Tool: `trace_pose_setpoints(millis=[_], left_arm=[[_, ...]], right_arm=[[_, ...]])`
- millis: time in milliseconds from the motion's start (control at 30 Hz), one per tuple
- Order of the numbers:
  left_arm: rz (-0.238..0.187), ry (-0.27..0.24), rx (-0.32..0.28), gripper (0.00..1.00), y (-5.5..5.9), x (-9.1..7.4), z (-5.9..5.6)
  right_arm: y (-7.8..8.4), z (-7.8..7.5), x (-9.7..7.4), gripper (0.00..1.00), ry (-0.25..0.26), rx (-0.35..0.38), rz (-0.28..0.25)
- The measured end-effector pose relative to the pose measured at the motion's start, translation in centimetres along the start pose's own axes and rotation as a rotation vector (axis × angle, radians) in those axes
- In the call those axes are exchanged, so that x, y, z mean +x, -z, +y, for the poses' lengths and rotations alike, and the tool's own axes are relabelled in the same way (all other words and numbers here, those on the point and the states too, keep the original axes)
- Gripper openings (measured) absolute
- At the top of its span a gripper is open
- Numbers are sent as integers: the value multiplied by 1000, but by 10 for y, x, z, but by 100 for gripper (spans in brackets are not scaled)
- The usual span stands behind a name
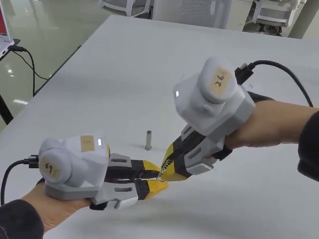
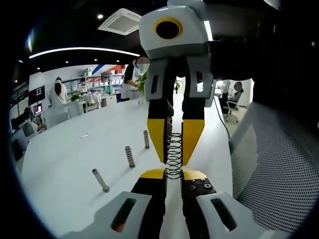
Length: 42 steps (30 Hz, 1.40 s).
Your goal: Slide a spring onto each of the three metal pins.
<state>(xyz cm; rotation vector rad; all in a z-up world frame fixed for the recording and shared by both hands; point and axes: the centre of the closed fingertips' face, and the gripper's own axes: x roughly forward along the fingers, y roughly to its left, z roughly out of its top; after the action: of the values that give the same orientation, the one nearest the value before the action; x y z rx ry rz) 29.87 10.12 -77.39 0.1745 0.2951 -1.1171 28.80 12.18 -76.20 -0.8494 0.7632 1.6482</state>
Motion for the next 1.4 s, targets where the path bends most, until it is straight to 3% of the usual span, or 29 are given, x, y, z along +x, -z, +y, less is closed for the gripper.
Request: trace_pose_setpoints(millis=[633, 1000, 1400], left_arm=[[-18, -24, -10, 8, -2, 0, 5], [-6, -45, -32, 13, 7, -4, 10], [0, -93, -86, 34, 15, -12, 20]], right_arm=[[-3, -6, 1, 13, 17, -9, 27], [-4, -12, 1, 13, 22, -22, 46], [-4, -20, -1, 13, 42, -23, 56]])
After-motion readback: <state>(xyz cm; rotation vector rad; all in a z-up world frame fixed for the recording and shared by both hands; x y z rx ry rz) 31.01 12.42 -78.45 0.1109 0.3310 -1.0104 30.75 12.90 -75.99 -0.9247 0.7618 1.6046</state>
